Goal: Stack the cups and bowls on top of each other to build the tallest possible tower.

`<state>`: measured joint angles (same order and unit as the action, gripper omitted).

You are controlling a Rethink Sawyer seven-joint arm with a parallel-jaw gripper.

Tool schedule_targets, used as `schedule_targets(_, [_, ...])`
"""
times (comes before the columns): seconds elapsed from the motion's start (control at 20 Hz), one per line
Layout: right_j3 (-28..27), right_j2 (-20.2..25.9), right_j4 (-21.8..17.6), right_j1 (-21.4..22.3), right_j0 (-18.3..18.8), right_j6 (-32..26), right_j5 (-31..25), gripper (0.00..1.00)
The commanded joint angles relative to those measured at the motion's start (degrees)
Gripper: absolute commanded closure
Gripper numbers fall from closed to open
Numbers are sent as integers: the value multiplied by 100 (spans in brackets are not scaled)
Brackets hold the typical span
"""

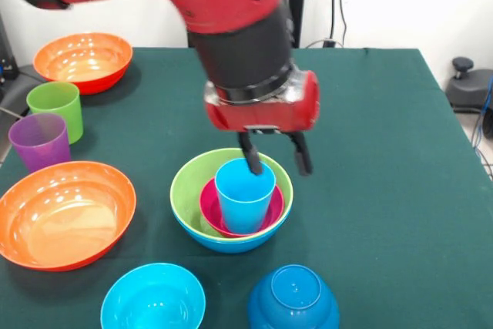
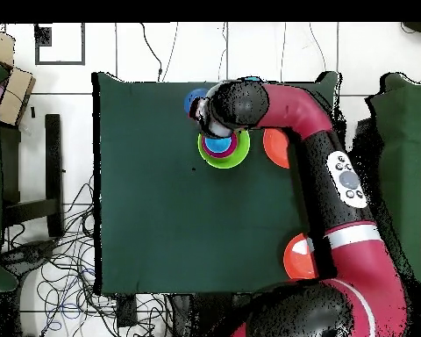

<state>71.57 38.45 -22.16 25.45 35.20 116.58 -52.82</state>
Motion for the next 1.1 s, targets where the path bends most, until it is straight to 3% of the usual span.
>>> schedule_targets(0.05, [1052,-414,-497,-150,-112,-362,497,0])
schedule_targets(0.4, [1813,-188,-9,498,139,-266,305,0])
schedule_targets(0.5, [2201,-106,157,906,207,-139,255,0])
schedule_targets(0.85, [3866,-40,432,2612,185,486,885,0])
schedule_targets(1.1, [4169,-154,521,2601,162,627,1270,0])
